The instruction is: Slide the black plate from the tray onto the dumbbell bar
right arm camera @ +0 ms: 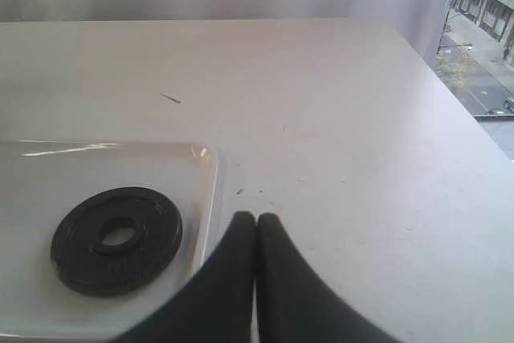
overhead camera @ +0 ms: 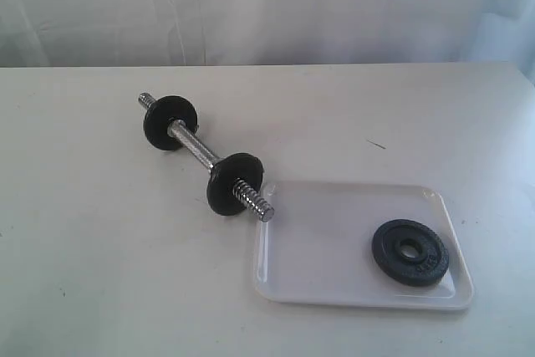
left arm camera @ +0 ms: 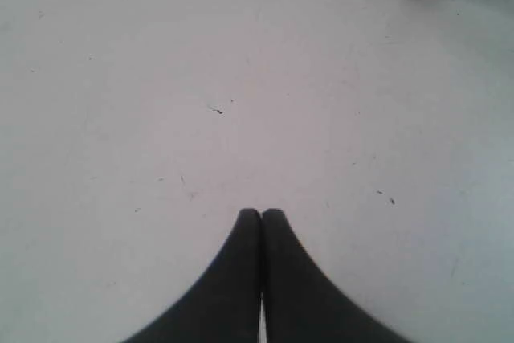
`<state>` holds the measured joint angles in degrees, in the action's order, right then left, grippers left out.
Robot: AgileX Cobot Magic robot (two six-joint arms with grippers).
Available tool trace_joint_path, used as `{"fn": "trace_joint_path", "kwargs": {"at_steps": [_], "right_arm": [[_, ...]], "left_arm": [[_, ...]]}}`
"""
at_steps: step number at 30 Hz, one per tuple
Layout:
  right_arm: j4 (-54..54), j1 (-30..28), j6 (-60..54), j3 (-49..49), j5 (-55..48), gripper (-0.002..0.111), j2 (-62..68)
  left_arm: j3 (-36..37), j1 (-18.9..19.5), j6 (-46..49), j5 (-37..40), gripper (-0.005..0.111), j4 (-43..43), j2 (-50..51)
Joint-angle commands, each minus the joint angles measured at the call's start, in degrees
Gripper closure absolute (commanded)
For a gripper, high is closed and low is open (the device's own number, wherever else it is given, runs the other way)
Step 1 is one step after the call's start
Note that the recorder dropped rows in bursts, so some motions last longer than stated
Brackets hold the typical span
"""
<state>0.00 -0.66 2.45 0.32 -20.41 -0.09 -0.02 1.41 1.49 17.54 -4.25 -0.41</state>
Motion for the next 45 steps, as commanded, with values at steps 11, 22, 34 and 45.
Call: {"fn": "trace_joint_path", "kwargs": {"at_steps": [11, 22, 34, 45], "right_arm": [[0.00, -0.39, 0.23, -0.32, 0.84, 0.108, 0.09], [-1.12, -0.39, -1.03, -0.32, 2.47, 0.108, 0.09], [-0.48, -0.39, -0.77, -0.32, 22.09, 0.108, 0.09], [0.59, -0.39, 15.61, -6.58, 36.90, 0.108, 0.09]], "left_arm": [[0.02, 0.13, 0.02, 1.32, 0.107, -0.72, 0.41], [0.02, 0.13, 2.72, -7.65, 0.107, 0.58, 0.41], [0.02, 0.13, -6.77, -30.53, 0.107, -1.89, 0.41], [-15.63, 0.13, -17.42, -14.99, 0.107, -1.07, 0.41]]}}
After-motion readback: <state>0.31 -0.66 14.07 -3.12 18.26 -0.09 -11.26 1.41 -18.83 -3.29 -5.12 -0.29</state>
